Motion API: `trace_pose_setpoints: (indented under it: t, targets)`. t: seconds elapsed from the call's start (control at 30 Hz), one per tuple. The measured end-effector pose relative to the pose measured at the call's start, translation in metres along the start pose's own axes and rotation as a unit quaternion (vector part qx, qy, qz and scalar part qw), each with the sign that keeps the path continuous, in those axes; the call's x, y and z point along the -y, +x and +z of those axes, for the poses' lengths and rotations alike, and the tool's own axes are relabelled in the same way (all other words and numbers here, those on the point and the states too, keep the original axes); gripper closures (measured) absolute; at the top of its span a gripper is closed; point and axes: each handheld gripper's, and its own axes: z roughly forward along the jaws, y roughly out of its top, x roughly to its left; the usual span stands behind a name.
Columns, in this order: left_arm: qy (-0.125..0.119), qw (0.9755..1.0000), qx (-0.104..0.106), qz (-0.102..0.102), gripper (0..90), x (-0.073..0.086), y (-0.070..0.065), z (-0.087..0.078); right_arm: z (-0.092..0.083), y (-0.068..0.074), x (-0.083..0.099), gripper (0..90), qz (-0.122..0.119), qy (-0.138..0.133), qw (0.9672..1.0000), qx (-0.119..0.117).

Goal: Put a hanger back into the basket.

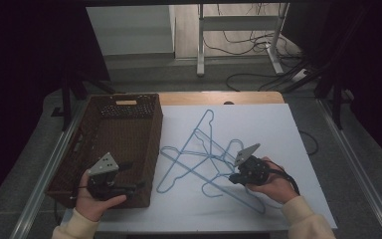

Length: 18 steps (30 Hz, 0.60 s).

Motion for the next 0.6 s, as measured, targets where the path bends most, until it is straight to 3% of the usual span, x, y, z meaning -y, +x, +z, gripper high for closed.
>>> trace_pose_setpoints:
  t: [0.37,0.6]
  targets:
    - [-0.003,1.0000,-0.003,0.005,20.6,-0.003,-0.003,0.002,-0.035,-0.007,0.004,87.4,0.039,-0.076,0.9964,0.004]
    - [-0.004,0.9999,-0.003,0.014,21.0,-0.010,-0.006,0.008,-0.052,-0.009,0.005,87.4,0.044,-0.113,0.9926,-0.003]
